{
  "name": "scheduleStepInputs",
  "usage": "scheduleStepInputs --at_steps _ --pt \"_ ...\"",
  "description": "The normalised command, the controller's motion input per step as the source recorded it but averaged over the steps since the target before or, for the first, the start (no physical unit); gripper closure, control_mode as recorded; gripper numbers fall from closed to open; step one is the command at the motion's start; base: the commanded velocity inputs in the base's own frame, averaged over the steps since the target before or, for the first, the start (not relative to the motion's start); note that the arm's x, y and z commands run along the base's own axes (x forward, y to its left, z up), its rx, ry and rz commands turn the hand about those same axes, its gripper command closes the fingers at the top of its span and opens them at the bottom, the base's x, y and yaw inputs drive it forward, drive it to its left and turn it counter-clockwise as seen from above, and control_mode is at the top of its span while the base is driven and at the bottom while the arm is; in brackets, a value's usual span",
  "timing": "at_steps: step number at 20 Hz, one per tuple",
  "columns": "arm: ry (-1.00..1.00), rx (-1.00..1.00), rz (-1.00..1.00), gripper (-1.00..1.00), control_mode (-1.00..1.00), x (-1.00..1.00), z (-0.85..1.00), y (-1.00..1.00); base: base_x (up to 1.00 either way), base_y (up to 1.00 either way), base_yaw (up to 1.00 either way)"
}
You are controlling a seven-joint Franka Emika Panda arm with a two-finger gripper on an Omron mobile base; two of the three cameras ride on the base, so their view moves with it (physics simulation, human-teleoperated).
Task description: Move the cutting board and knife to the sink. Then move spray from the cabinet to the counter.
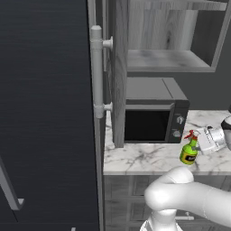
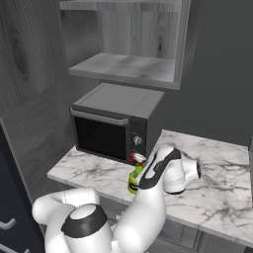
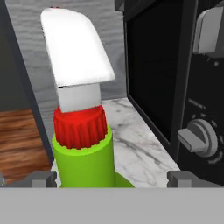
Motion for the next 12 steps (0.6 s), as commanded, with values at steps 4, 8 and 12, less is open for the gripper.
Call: scheduleStepInputs --at_steps 4,8,12 --pt "0.0 0.0 0.0 -1.0 -1.0 -0.01 0.0 -0.13 0.0 0.0 0.0" --pt "0.0 0.0 0.0 -1.0 -1.0 -0.15 0.0 -0.02 0.0 0.0 0.0" --pt "0.0 0.0 -0.01 -1.0 -1.0 -0.28 -0.03 0.01 0.0 0.0 0.0"
